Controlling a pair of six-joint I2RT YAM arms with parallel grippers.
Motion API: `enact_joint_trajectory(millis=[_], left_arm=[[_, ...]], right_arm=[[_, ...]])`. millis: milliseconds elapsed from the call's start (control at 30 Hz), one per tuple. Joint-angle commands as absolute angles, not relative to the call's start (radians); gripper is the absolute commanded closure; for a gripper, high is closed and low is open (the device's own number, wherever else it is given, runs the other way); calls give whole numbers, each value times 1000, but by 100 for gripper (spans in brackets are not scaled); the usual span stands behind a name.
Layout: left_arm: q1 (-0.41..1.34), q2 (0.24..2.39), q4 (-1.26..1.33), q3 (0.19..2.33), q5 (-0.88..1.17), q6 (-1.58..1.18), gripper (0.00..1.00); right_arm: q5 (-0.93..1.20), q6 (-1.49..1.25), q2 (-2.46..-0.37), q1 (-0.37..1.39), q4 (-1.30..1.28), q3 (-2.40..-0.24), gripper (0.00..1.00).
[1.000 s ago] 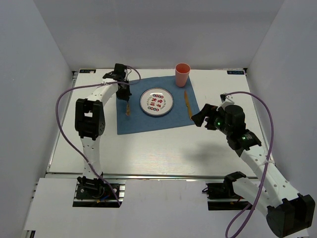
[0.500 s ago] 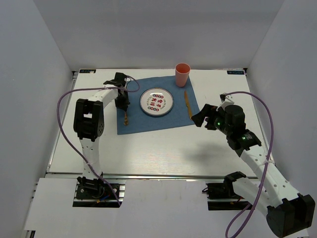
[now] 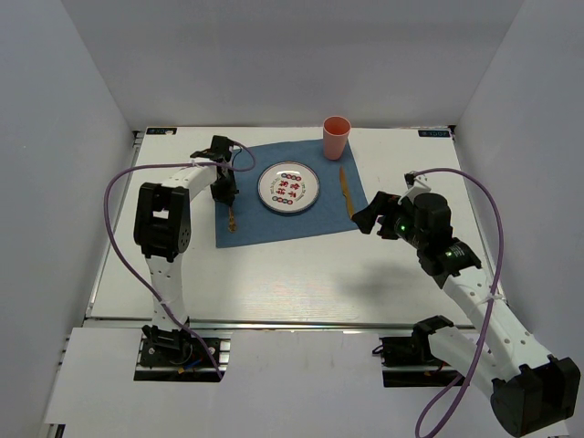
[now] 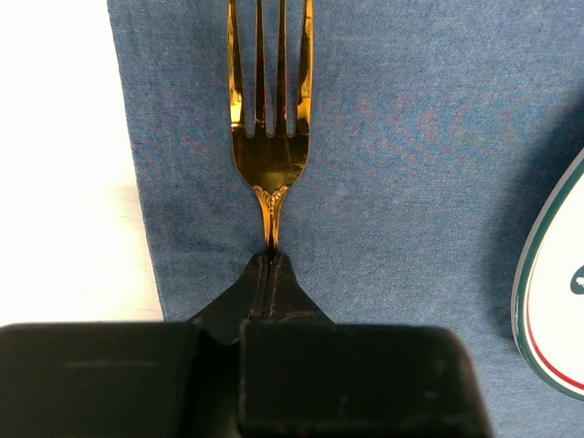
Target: Set the dinner table for one person
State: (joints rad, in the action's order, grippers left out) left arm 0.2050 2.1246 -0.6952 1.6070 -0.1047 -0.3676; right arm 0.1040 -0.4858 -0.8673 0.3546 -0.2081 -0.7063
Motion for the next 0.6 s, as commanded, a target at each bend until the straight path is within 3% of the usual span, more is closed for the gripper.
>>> enact_joint_trajectory(millis=[0,267,333,467,567], left_arm=[[204,2060,-681,1615,-106,-371,100],[213,2057,-686,1621,-110,-370,100],[213,2049,-684,1621,-104,-370,97],[222,2039,-695,1623,-115,-373,82],[222,2022,-687,1612,-115,-376,80]], right_arm=[[114,-466,-870,354,-187,-723,11],[115,-466,-873,357,-187,-727,11],[114,-466,-873,353,-187,-726,11],[115,-469,-873,354,-186,-723,11],[115,-474,-873,353,-183,-721,11]])
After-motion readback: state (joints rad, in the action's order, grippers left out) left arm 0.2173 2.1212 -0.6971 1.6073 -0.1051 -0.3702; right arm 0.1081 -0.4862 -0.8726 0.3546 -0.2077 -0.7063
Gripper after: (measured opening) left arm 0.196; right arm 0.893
